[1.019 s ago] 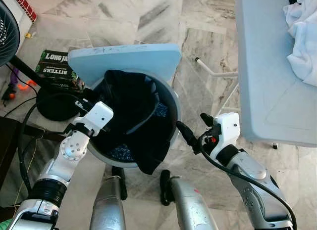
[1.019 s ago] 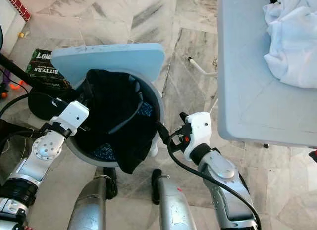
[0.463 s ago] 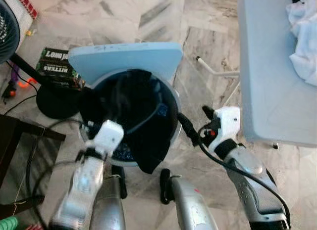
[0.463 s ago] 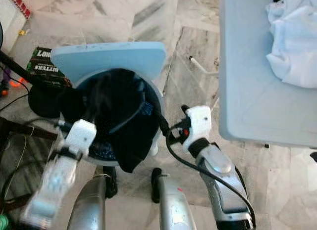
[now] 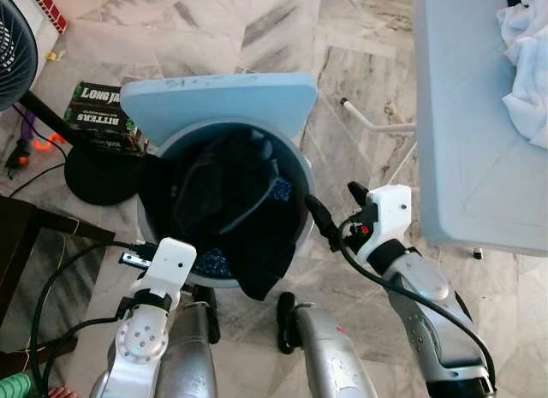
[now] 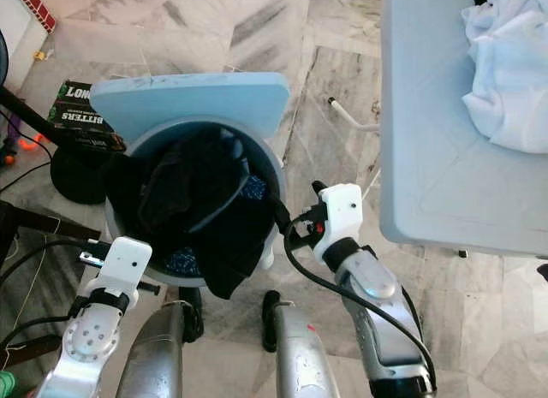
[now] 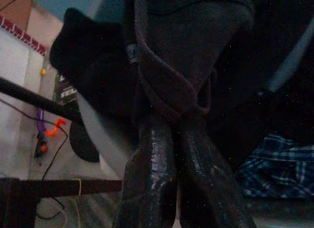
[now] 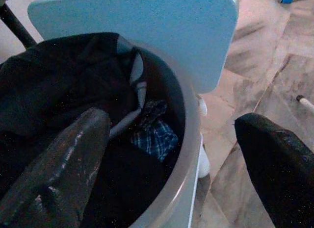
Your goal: Hang hanger
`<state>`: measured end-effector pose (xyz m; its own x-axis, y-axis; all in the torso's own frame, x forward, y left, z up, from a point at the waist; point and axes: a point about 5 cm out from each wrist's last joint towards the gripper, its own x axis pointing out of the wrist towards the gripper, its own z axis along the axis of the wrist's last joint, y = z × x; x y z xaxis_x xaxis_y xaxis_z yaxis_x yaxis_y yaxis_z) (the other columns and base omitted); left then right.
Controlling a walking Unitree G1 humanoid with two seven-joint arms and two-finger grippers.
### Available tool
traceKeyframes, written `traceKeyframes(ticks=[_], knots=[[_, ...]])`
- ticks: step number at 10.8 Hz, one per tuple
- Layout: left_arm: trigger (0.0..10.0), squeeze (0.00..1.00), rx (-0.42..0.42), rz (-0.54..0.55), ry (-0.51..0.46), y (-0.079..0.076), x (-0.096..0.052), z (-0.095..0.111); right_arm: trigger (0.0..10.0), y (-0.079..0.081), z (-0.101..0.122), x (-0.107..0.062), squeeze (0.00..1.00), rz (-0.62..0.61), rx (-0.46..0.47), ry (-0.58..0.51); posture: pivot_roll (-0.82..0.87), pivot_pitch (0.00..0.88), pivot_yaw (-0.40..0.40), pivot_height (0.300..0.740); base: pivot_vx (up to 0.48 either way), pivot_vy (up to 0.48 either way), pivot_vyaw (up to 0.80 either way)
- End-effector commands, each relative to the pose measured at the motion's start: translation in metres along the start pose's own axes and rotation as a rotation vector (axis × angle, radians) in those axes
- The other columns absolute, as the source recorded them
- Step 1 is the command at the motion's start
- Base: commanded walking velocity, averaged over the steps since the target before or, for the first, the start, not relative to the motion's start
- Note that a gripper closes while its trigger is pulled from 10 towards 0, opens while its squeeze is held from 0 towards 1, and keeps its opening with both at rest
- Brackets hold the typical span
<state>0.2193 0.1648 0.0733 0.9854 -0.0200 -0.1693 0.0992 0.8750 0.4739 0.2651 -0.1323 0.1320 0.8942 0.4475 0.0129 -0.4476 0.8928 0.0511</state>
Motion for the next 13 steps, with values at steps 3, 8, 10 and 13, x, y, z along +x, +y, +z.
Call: traceKeyframes(ticks=[3, 8, 10, 13], knots=[[10.0, 0.00, 0.017, -0.034, 0.014, -0.005, 0.000, 0.003, 10.0, -0.002, -0.009, -0.001, 0.00, -0.009, -0.005, 0.030, 0.00, 0.411, -0.070, 0.740, 0.000, 0.000, 0.00], [10.0, 0.79, -0.017, -0.138, 0.070, -0.014, 0.010, 0.001, 10.0, 0.001, -0.013, 0.000, 0.00, -0.007, -0.004, 0.029, 0.00, 0.391, -0.066, 0.740, 0.000, 0.000, 0.00], [10.0, 0.00, -0.019, -0.133, 0.062, -0.004, 0.019, 0.002, 10.0, -0.001, -0.012, 0.001, 0.00, -0.015, -0.006, 0.024, 0.00, 0.392, -0.066, 0.740, 0.000, 0.000, 0.00], [10.0, 0.00, 0.056, -0.011, 0.096, 0.045, 0.044, -0.014, 10.0, 0.004, -0.013, 0.002, 0.00, -0.002, -0.003, 0.023, -0.01, 0.404, -0.083, 0.740, 0.000, 0.000, 0.00]])
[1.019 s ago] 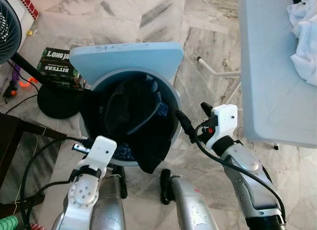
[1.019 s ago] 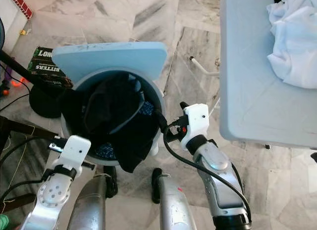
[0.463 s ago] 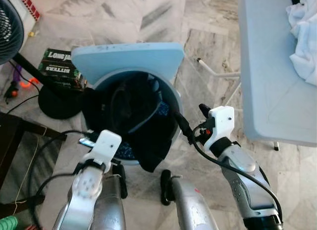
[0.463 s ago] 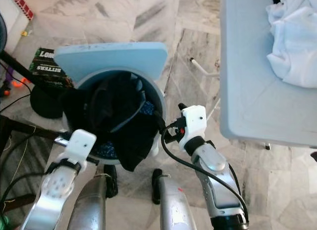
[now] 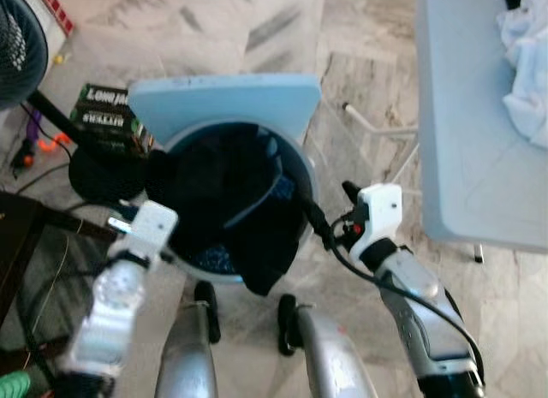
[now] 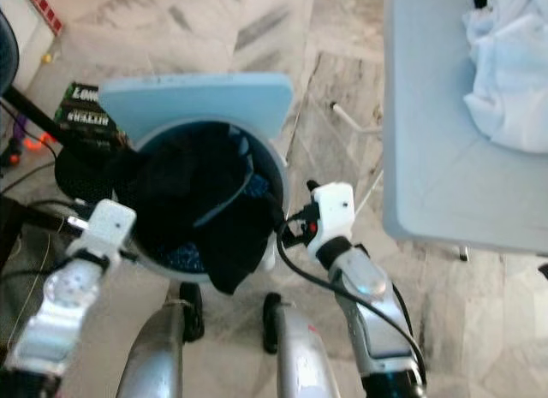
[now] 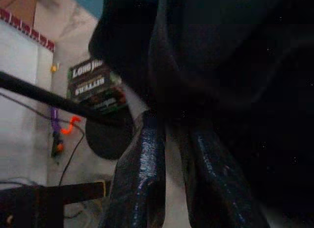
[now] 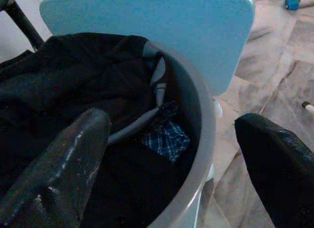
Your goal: Hang hanger
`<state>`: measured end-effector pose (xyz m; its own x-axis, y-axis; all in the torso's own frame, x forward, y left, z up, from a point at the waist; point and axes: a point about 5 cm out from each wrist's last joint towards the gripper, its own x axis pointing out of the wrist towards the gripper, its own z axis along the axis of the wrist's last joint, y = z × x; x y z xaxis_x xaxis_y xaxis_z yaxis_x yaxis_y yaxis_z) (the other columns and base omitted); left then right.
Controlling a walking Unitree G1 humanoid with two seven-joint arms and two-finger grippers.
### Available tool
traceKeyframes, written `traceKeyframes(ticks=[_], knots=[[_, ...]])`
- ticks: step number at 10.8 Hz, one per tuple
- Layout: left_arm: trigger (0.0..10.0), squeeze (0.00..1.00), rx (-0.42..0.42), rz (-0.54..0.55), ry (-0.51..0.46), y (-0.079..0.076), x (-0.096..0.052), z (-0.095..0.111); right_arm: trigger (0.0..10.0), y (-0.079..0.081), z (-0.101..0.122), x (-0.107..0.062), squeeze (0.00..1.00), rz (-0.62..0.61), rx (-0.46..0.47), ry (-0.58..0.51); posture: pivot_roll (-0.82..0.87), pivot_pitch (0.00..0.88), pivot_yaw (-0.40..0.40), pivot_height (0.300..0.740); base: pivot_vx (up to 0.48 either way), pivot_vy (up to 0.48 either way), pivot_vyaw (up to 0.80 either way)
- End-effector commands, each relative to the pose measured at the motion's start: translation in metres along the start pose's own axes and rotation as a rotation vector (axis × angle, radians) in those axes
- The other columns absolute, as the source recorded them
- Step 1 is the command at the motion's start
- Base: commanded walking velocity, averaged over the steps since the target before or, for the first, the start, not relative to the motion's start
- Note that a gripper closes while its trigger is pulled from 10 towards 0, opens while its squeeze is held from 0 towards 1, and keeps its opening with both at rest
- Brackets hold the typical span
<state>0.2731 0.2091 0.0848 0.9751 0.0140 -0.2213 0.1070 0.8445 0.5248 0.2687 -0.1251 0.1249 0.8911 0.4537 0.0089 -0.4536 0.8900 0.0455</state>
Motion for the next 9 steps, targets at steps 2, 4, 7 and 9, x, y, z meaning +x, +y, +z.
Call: traceKeyframes(ticks=[2, 4, 7, 9], knots=[[10.0, 0.00, 0.010, -0.001, 0.026, 0.000, 0.002, -0.012, 10.0, -0.002, -0.004, -0.004, 0.00, -0.012, -0.002, 0.018, -0.02, 0.408, -0.090, 0.740, 0.000, 0.000, 0.00], [10.0, 1.00, -0.018, -0.012, 0.035, -0.007, 0.004, -0.020, 10.0, -0.003, -0.003, -0.004, 0.00, -0.011, -0.009, 0.019, -0.02, 0.413, -0.097, 0.740, 0.000, 0.000, 0.00], [10.0, 1.00, -0.026, 0.038, -0.015, -0.003, 0.007, -0.017, 10.0, -0.004, -0.002, -0.005, 0.00, -0.011, -0.013, 0.021, -0.03, 0.415, -0.100, 0.740, 0.000, 0.000, 0.00], [10.0, 1.00, -0.014, 0.007, -0.025, -0.012, -0.005, -0.020, 10.0, -0.004, -0.002, -0.005, 0.00, -0.011, -0.015, 0.021, -0.03, 0.414, -0.100, 0.740, 0.000, 0.000, 0.00]])
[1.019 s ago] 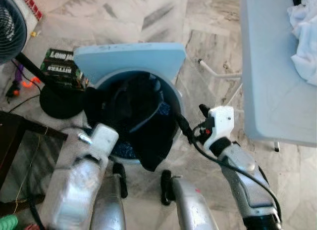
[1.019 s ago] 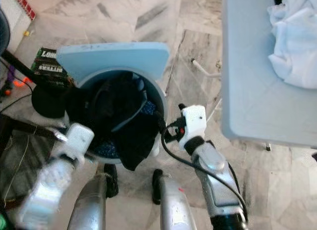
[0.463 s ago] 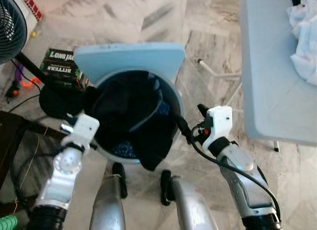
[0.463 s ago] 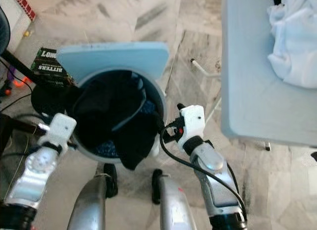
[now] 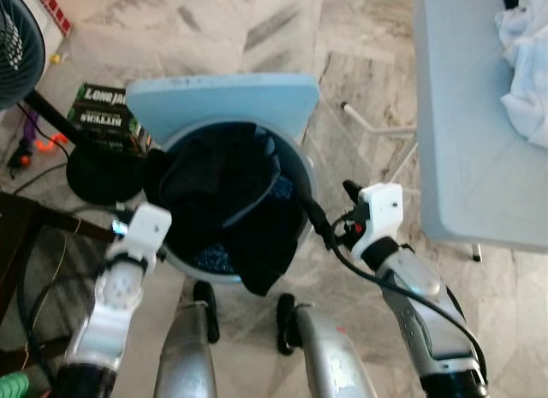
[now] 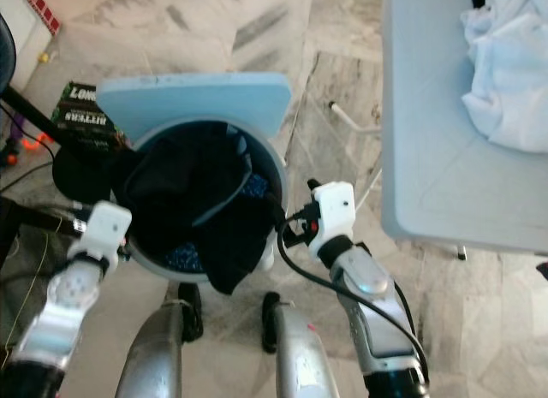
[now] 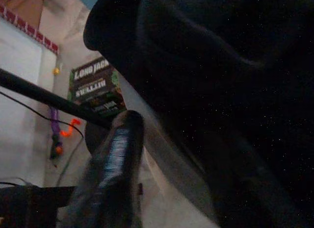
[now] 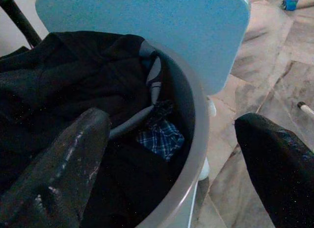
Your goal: Hang hanger
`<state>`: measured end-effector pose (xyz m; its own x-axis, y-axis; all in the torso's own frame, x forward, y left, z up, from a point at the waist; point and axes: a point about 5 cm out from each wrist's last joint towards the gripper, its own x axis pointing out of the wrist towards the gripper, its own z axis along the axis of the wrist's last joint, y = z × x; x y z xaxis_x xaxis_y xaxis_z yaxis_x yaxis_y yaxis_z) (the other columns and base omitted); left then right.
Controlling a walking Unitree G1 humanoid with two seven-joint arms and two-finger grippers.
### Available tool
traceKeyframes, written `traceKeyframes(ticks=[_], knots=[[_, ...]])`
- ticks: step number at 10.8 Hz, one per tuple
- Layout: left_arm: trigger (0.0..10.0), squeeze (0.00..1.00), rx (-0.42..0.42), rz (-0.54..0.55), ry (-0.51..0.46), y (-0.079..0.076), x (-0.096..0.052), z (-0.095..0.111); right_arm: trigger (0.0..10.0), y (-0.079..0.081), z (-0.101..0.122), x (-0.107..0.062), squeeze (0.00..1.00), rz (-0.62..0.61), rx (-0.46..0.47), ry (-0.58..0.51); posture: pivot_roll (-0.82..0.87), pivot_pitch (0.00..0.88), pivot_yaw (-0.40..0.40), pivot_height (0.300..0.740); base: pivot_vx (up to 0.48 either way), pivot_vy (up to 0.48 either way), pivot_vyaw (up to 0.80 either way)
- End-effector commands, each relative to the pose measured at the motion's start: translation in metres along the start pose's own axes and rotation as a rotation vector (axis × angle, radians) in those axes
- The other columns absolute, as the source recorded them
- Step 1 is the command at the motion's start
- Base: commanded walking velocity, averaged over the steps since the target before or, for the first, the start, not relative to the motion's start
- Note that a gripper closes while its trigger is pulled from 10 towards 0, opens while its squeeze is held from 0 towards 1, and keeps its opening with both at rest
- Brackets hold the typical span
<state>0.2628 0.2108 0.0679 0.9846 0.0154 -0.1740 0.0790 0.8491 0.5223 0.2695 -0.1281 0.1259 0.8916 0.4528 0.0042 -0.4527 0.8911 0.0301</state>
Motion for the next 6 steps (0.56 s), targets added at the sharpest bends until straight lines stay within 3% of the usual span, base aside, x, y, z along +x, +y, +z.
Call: traceKeyframes(ticks=[1, 3, 6], knots=[[10.0, 1.00, 0.023, -0.019, 0.012, -0.008, -0.012, -0.008, 10.0, -0.001, -0.003, -0.005, 0.00, -0.010, 0.002, 0.017, -0.03, 0.418, -0.096, 0.740, 0.000, 0.000, 0.00], [10.0, 1.00, 0.049, 0.006, -0.026, -0.009, -0.020, -0.006, 10.0, 0.001, -0.004, -0.005, 0.00, -0.004, 0.004, 0.020, -0.02, 0.419, -0.096, 0.740, 0.000, 0.000, 0.00], [10.0, 1.00, 0.105, 0.023, -0.105, -0.005, -0.015, 0.004, 10.0, 0.000, -0.003, -0.002, 0.00, -0.002, 0.003, 0.016, -0.02, 0.416, -0.095, 0.740, 0.000, 0.000, 0.00]])
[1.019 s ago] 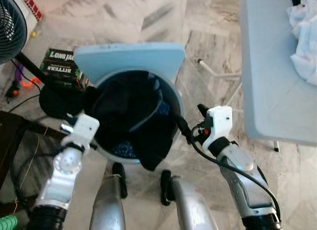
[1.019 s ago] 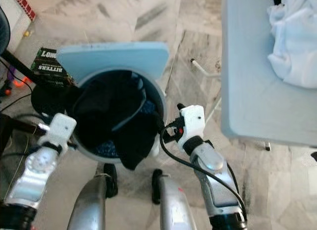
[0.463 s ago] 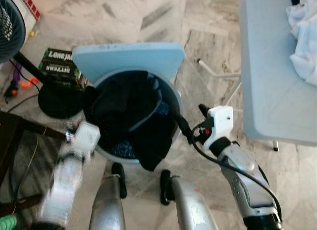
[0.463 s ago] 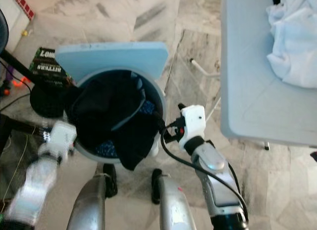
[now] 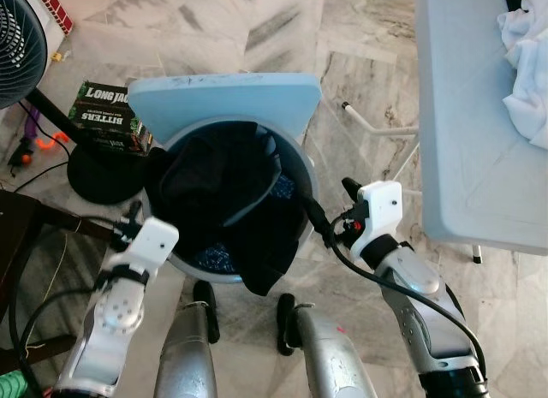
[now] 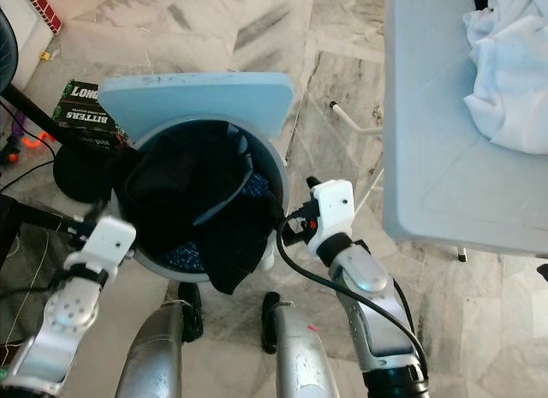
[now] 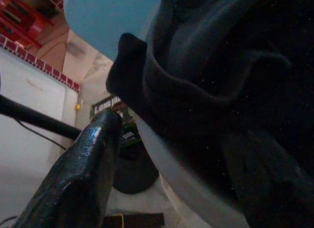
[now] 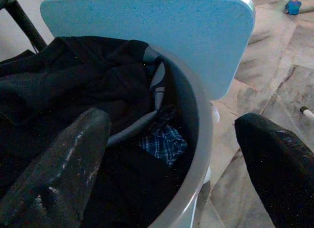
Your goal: Hang hanger
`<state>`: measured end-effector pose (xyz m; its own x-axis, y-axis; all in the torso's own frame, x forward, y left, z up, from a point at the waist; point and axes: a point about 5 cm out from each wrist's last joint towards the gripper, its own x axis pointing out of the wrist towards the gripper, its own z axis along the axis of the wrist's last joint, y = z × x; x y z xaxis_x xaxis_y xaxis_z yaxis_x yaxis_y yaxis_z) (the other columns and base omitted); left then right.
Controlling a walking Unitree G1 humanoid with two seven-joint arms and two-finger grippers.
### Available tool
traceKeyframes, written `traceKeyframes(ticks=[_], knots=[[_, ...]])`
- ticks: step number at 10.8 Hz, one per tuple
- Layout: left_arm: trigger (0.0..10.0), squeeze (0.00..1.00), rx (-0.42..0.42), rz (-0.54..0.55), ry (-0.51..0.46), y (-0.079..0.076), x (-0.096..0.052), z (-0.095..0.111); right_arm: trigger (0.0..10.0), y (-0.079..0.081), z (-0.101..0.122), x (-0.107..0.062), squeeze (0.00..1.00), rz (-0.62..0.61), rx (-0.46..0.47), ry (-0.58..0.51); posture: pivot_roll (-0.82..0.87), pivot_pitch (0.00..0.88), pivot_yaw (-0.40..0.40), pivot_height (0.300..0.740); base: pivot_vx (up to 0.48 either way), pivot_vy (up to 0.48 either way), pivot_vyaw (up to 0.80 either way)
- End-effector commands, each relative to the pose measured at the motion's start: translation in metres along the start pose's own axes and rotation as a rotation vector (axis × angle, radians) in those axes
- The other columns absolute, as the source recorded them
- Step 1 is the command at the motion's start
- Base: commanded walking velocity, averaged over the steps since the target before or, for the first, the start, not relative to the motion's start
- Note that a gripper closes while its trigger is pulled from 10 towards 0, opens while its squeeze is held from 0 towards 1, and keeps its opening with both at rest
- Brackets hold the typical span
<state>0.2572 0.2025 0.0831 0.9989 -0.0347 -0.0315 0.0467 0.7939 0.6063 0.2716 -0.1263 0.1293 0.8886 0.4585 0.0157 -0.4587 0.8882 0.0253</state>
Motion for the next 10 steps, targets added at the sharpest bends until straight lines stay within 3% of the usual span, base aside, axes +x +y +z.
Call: traceKeyframes(ticks=[1, 4, 7, 8, 9, 10], knots=[[10.0, 1.00, 0.004, -0.019, 0.039, -0.004, -0.006, -0.012, 10.0, -0.001, -0.006, -0.005, 0.00, -0.011, 0.008, 0.027, -0.02, 0.416, -0.095, 0.740, 0.000, 0.000, 0.00], [10.0, 1.00, 0.015, -0.005, 0.049, 0.004, 0.005, -0.016, 10.0, 0.000, -0.005, -0.005, 0.00, -0.011, 0.009, 0.026, -0.03, 0.419, -0.098, 0.740, 0.000, 0.000, 0.00], [10.0, 1.00, 0.014, -0.048, 0.038, -0.001, 0.011, -0.016, 10.0, -0.001, -0.004, -0.005, 0.00, -0.009, 0.005, 0.025, -0.04, 0.418, -0.100, 0.740, 0.000, 0.000, 0.00], [10.0, 0.90, 0.012, -0.072, 0.037, -0.004, 0.014, -0.016, 10.0, -0.002, -0.004, -0.005, 0.00, -0.013, 0.005, 0.024, -0.04, 0.418, -0.100, 0.740, 0.000, 0.000, 0.00], [10.0, 0.00, 0.014, -0.116, 0.044, -0.010, 0.015, -0.017, 10.0, -0.002, -0.004, -0.006, 0.00, -0.015, 0.004, 0.026, -0.04, 0.419, -0.099, 0.740, 0.000, 0.000, 0.00], [10.0, 0.00, 0.014, -0.115, 0.037, -0.012, 0.015, -0.017, 10.0, -0.002, -0.004, -0.007, 0.00, -0.014, 0.005, 0.026, -0.04, 0.419, -0.099, 0.740, 0.000, 0.000, 0.00]])
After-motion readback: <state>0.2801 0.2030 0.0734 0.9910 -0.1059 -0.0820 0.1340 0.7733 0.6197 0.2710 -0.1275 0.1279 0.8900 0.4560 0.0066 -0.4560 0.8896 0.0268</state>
